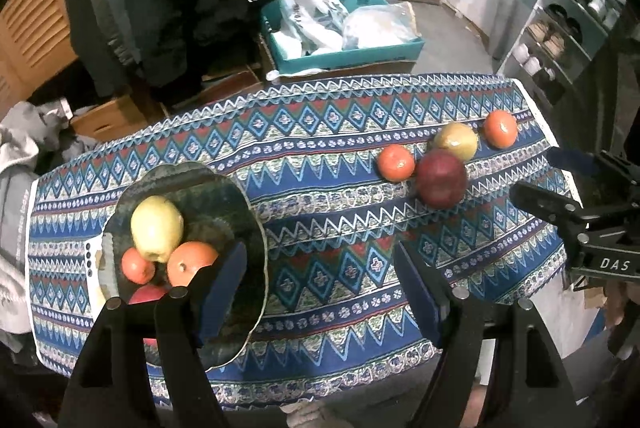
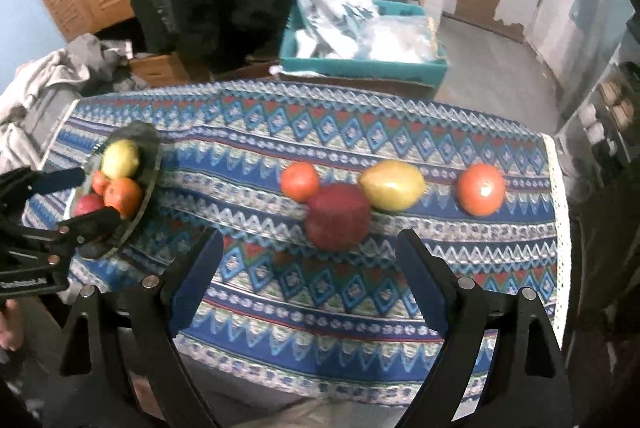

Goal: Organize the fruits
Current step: 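Move the left tool to an orange while the right tool approaches a red apple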

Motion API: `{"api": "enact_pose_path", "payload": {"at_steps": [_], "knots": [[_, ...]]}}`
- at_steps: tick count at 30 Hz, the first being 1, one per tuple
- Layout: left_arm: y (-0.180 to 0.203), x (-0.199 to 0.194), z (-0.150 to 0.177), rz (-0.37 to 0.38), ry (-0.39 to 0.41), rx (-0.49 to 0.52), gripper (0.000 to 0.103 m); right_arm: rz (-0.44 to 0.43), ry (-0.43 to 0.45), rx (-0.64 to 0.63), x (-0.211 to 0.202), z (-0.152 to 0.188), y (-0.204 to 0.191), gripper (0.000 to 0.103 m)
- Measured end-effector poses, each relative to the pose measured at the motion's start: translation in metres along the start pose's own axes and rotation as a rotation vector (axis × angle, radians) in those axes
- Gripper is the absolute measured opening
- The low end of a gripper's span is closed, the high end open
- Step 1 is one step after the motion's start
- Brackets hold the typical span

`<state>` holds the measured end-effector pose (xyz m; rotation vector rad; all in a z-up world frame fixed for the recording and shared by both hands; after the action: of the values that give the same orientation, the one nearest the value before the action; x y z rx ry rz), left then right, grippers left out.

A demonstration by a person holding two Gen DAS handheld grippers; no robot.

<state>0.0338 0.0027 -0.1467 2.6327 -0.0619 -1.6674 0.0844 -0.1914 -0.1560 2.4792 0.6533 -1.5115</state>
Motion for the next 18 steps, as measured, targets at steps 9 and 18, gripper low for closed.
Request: {"api": "enact_pose_path", "payload": {"at_steps": [9,18], "knots": [[0.019,0.033,-0.005,-0.014,-0.039,0.058,0.079,0.013,-0.077,0.05,0.037,0.015,0.024,0.087],[0.022,0.075,-0.015,-0.006,-0.081,0.059,0.079,-0.018,-0.147,0.098,0.08,0.016,0.033,0.087]]}}
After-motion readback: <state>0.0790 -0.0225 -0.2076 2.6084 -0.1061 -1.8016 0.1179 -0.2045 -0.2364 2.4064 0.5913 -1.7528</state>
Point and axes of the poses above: each gripper's, at about its wrist camera, not at the fingertips, and x roughly the way its jaws point, y to its right, z to its underside, the point moved 4 cm from there along x, roughly the way its jaws point
